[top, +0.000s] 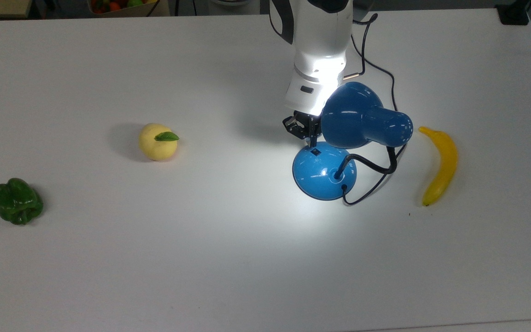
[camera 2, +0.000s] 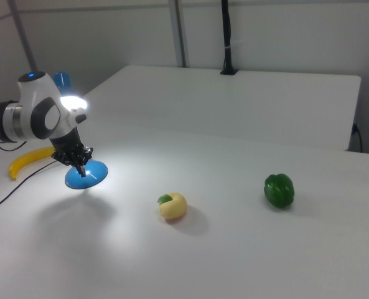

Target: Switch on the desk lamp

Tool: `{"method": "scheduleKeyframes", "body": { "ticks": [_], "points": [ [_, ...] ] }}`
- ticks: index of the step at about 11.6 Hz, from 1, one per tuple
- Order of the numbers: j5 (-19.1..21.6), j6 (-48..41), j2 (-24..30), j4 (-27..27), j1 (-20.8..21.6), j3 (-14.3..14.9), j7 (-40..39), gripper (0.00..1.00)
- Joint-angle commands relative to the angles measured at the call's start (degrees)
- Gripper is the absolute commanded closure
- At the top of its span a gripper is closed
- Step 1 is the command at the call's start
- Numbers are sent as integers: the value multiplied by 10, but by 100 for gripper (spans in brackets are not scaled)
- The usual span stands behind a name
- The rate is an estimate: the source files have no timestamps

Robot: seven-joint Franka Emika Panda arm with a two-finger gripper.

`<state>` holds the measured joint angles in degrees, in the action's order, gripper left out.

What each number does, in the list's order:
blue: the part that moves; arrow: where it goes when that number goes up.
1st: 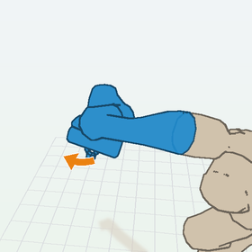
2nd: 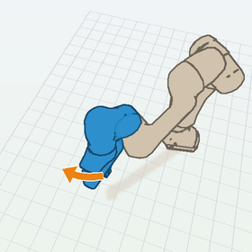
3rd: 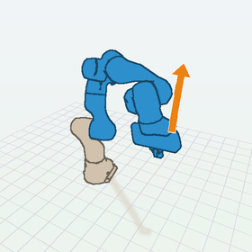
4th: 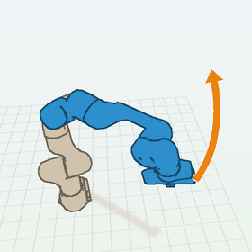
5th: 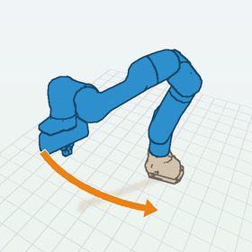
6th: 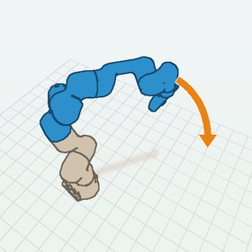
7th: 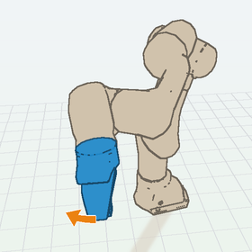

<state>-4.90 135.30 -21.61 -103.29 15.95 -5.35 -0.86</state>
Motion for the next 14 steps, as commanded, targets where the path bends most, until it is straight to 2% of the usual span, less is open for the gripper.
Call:
{"method": "scheduleKeyframes", "body": {
  "ticks": [1,4,7,8,11,14],
  "points": [
    [-2,-126,56,-11,-33,-5,2,100],
    [-4,-199,96,-10,-94,-1,51,100],
    [-4,-291,176,-4,-144,3,48,100],
    [-4,-318,200,-3,-153,3,42,100],
    [-2,-379,220,39,-164,6,34,100],
    [7,-429,220,90,-160,37,34,98]
  ]
}}
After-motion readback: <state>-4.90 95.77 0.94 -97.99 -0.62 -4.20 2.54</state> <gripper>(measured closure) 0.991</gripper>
